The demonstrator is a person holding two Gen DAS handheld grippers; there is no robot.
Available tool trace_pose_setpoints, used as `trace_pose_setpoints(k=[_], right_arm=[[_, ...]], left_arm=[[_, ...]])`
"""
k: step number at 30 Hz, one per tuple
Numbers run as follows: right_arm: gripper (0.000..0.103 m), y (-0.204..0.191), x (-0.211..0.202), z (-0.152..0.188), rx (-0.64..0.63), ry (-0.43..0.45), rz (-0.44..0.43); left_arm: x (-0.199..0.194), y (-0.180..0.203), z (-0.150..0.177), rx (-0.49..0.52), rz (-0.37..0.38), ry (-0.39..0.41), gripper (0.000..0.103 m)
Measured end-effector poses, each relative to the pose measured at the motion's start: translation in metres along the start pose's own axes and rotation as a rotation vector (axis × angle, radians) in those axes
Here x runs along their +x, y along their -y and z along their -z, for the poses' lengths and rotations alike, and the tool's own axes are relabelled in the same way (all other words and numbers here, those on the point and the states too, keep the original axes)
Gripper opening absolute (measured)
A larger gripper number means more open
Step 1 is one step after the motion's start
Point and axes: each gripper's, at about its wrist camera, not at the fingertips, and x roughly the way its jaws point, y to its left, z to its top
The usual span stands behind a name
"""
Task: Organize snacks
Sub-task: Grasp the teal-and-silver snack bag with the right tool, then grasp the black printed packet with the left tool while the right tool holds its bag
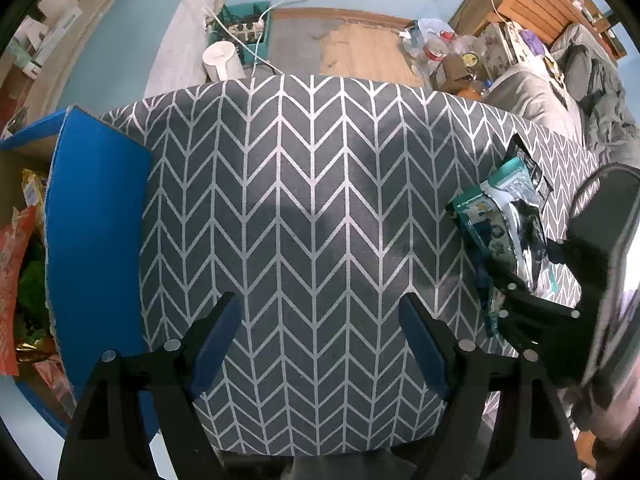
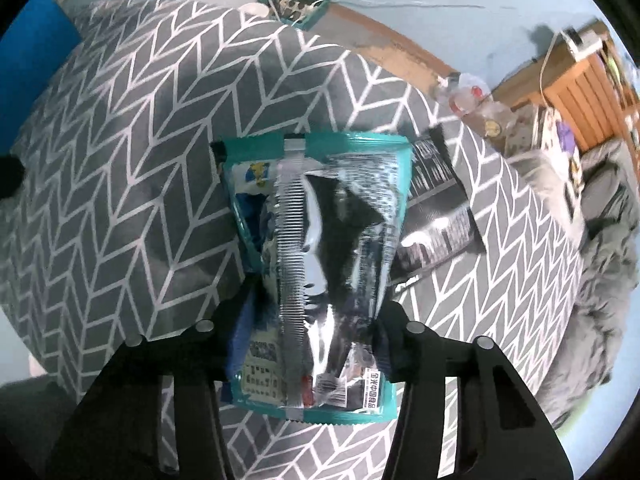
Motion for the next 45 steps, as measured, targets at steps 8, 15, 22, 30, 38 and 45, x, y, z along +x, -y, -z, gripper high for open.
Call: trace_pose_setpoints(k=[8,15,22,30,38,45], right_arm=[[0.048,0.03,-0.015,0.021,0.165,0.017,-0.086],[0.048,0.075,-0.022,0.055,0.364,0.032,-0.146],[0.048,0.115,-0.017,0.083,0.534,0.03,-0.174],[0.048,0.151,-0.008,0.105,0.63,0.024,-0.221],[0.048,0.195,-0.013,0.12,0.659,0.04,-0.237],[0.048,0.218,-0.018,0.122,0.653,0.037,-0.249]], left_arm=[[0.003,0.024,-0.006,0.046,0.016,-0.005,0.082],[0.006,0.066,-0.018,0.122,0.036,0.005,0.082],[0.021,0.111,-0.038,0.192,0.059,-0.006,0.082],[0.043,0.166,-0.06,0.272,0.076,-0.017,0.087],[0.052,0.21,-0.071,0.363,0.082,-0.015,0.093],[0.078,0.226,-0.076,0.378,0.018,-0.047,0.095]])
